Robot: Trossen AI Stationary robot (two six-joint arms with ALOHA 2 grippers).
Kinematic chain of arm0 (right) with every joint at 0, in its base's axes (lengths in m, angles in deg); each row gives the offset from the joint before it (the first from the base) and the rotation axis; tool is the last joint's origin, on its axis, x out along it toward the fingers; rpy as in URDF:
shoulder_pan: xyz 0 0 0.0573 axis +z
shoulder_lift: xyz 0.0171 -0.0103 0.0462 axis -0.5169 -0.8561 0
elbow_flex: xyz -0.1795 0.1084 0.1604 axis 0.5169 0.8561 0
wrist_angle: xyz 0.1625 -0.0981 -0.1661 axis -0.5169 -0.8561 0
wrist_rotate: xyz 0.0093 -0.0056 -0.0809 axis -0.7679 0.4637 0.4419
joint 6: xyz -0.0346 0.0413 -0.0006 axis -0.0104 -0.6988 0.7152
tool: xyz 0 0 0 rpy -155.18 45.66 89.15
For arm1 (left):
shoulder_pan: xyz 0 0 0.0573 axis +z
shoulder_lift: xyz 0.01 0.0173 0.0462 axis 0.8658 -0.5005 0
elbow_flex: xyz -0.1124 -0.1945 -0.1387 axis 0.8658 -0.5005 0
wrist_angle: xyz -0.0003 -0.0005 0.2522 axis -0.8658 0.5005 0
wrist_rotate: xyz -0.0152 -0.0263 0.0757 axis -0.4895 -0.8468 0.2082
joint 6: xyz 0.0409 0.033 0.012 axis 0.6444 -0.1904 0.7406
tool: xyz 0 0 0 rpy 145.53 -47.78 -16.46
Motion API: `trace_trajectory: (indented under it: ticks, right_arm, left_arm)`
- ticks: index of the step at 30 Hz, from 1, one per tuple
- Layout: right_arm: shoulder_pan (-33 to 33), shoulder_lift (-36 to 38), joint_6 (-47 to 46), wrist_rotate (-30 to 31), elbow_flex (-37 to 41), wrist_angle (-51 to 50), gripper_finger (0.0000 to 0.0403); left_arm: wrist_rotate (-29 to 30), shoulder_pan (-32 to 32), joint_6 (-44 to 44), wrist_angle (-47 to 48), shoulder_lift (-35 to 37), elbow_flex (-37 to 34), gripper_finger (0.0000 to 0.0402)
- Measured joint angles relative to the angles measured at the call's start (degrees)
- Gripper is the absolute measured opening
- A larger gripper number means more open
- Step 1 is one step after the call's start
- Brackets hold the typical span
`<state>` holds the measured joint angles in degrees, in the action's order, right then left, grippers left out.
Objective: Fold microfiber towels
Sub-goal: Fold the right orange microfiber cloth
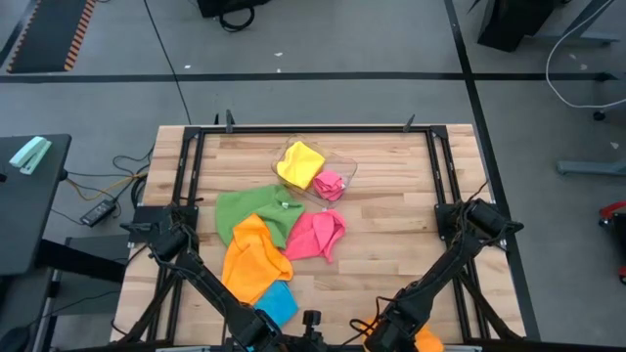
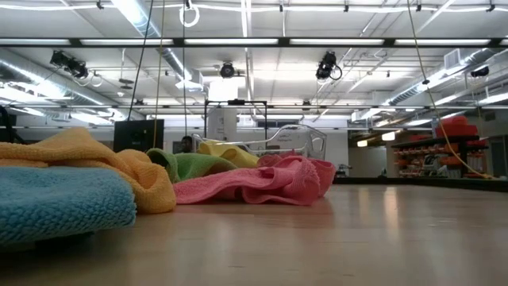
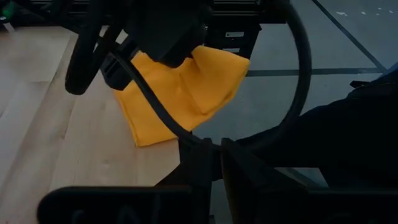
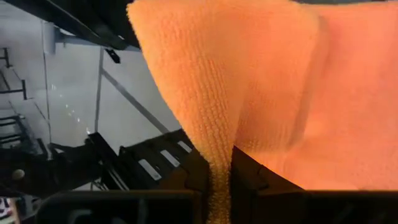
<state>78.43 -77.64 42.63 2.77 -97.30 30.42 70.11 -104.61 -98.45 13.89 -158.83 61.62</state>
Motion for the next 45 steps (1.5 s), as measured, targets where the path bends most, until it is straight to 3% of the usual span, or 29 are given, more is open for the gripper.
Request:
trace_trajectory:
  ticks: [21, 29, 35, 45]
  right_arm:
    - [-1.9, 0.0, 3.0, 6.2, 0.0, -3.0, 0.0041]
    - [-1.7, 0.0, 1.3, 12.1, 0.0, -4.2, 0.0042]
    - [-1.7, 0.0, -1.0, 12.5, 0.0, -4.3, 0.0044]
    - [-0.3, 0.0, -1.6, 17.2, 0.0, -9.5, 0.0116]
  left_arm:
    - [0.0, 0.0, 0.0, 0.0, 0.0, 0.0, 0.0044]
    - [0.0, 0.0, 0.0, 0.0, 0.0, 0.0, 0.0040]
    - [0.0, 0.0, 0.0, 0.0, 0.0, 0.0, 0.0043]
    - [0.0, 0.0, 0.0, 0.0, 0.0, 0.0, 0.0040]
